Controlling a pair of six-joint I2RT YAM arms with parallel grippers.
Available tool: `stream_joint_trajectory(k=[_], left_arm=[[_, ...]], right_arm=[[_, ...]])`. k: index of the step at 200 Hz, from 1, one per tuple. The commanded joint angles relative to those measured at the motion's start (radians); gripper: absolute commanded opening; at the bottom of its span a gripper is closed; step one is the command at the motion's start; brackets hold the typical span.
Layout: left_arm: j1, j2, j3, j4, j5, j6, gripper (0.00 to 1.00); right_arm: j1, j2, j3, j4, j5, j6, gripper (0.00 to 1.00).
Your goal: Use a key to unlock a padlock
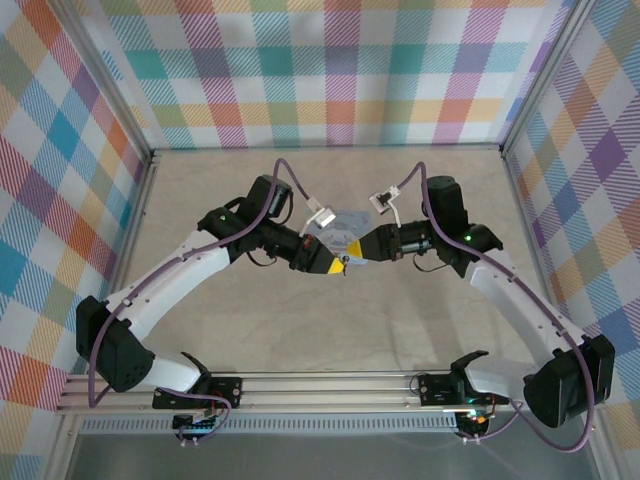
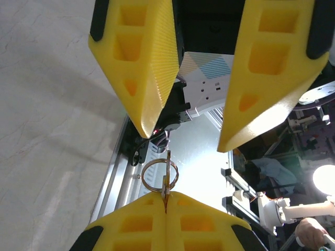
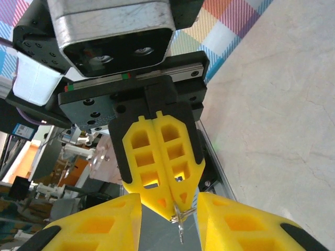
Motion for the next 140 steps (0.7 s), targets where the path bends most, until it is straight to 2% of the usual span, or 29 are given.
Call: stream_joint_trajectory(k=[1, 26, 68, 93, 126, 140], left_arm=[[0.006, 0.006, 0.035, -0.007, 0.037, 0.018, 0.0], [0.006, 0.009, 0.038, -0.002, 0.045, 0.014, 0.0], [0.006, 0.014, 0.045, -0.001, 0.046, 0.015, 0.0], [0.006, 0.015, 0.045, -0.004, 0.046, 0.017, 0.0], [0.009, 0.017, 0.045, -0.011, 0.041, 0.022, 0.0], [0.015, 0.013, 0.043, -0.013, 0.034, 0.022, 0.0]], right_arm=[[0.007, 0.01, 0.035, -0.051, -0.046, -0.067, 0.35], [0.019, 0.019, 0.042, -0.058, -0.038, -0.075, 0.37], [0.039, 0.04, 0.061, -0.097, -0.029, -0.105, 0.34], [0.044, 0.044, 0.059, -0.098, -0.028, -0.111, 0.26], [0.044, 0.041, 0.055, -0.101, -0.011, -0.126, 0.07], [0.044, 0.039, 0.054, -0.1, 0.011, -0.128, 0.02]])
